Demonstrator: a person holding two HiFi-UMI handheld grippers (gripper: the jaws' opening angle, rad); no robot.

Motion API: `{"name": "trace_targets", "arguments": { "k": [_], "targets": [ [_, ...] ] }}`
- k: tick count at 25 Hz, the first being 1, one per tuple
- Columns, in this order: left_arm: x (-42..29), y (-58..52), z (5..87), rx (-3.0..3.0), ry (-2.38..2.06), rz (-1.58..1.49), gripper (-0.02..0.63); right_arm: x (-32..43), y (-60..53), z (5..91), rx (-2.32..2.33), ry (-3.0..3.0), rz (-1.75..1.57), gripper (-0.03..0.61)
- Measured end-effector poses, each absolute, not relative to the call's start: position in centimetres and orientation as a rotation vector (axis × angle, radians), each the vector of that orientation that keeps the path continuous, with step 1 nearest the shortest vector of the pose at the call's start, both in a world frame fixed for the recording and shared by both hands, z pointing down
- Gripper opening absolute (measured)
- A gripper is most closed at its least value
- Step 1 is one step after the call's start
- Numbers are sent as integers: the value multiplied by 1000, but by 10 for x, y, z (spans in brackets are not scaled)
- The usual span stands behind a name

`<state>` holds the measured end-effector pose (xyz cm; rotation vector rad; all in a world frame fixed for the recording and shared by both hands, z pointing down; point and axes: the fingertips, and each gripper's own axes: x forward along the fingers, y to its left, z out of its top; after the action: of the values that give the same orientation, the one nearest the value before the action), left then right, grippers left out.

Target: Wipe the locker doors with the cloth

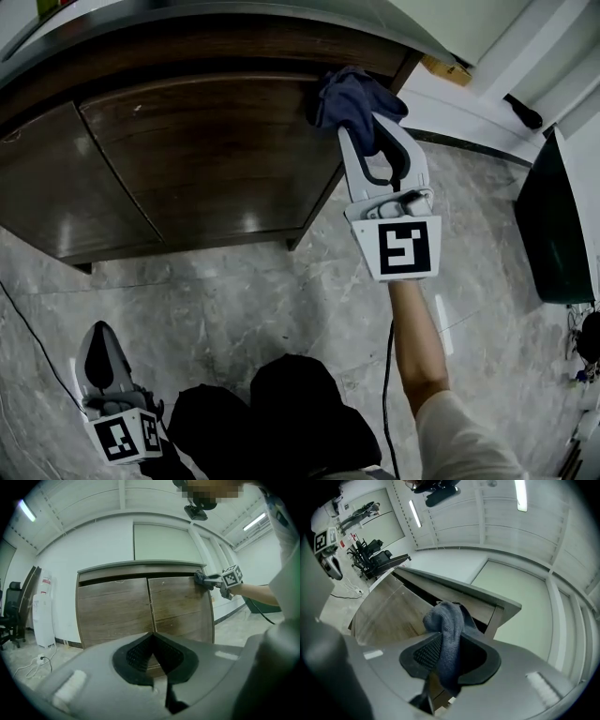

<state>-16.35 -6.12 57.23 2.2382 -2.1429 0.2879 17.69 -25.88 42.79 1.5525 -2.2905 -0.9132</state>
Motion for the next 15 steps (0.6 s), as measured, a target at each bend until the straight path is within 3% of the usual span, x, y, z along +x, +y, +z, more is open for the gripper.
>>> {"name": "trace_targets", "arguments": {
  "k": [9, 15],
  "targets": [
    [-169, -44, 578, 2192, -2178, 306, 2, 174, -266, 451, 1561, -2351, -901, 112],
    [-168, -41, 581, 2188, -2183, 317, 2, 172, -265, 514, 1488, -2349, -847, 112]
  ]
}}
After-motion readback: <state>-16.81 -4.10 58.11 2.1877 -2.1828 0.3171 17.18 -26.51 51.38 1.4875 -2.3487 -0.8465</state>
